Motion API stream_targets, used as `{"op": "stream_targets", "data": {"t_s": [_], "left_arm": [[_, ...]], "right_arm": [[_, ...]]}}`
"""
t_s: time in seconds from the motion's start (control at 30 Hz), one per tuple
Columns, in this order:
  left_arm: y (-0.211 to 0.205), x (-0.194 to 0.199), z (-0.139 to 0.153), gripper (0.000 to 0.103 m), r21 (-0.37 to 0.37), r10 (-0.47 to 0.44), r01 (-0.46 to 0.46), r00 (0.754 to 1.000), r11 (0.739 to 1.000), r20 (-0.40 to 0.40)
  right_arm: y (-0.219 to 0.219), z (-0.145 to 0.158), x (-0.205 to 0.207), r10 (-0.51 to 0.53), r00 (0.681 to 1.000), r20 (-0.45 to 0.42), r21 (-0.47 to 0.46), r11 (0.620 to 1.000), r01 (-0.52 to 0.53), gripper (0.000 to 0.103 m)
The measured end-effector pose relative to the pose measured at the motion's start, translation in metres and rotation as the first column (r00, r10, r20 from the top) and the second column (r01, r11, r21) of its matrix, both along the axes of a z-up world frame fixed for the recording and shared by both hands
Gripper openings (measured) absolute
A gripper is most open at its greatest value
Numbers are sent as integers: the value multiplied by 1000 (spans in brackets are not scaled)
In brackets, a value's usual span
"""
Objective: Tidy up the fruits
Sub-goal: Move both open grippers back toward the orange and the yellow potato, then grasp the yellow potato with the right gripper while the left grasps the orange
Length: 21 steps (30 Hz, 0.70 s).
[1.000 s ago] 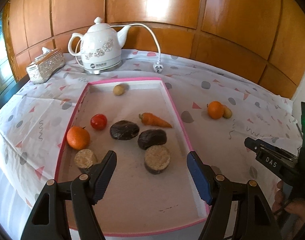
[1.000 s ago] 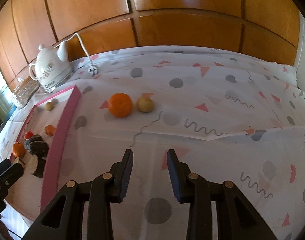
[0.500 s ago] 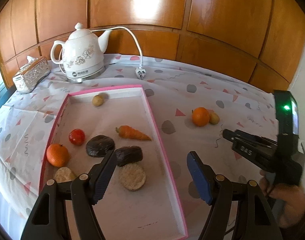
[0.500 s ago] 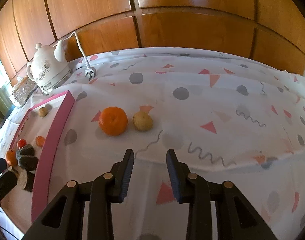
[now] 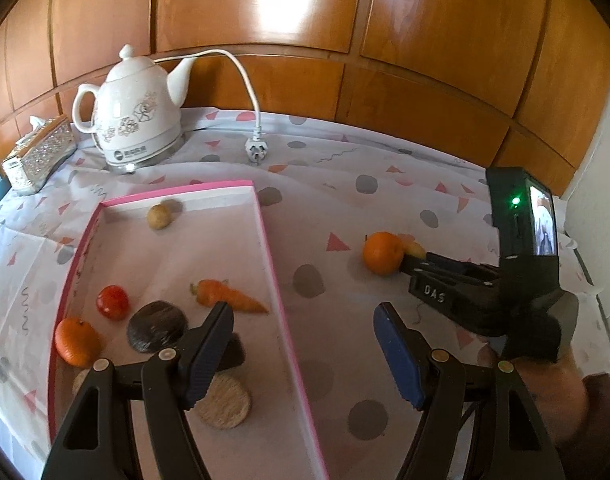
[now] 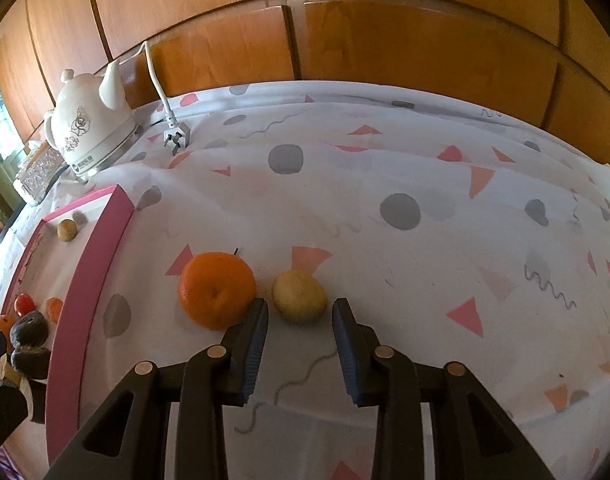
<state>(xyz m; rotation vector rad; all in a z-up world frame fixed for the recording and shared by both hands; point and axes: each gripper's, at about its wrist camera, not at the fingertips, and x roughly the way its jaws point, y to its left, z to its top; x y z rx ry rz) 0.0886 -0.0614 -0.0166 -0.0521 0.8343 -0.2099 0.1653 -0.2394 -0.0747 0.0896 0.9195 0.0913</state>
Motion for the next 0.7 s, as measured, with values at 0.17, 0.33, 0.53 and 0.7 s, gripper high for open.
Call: {"op": "stream_targets", "data": {"t_s": [0.17,0.33,0.53,0.7], "left_arm": [[-12,13,-1,73,-32,-22,22,1000,999,-15],[-29,27,-7,67,-44,-52,50,998,998,-44],[-53,47,-19,53,-42,-78,74,994,996,-83],[-64,64,-29,53,-55,-70,64,991,996,-117]], "right_arm": [[-2,2,-2,-3,1000,11,6,1000,3,28],[-14,2,-8,-37,999,4,0,999,37,28],[-27,1,-12,-56,998,0,-17,998,56,28],[-32,2,-12,-48,999,14,-38,998,48,28]]}}
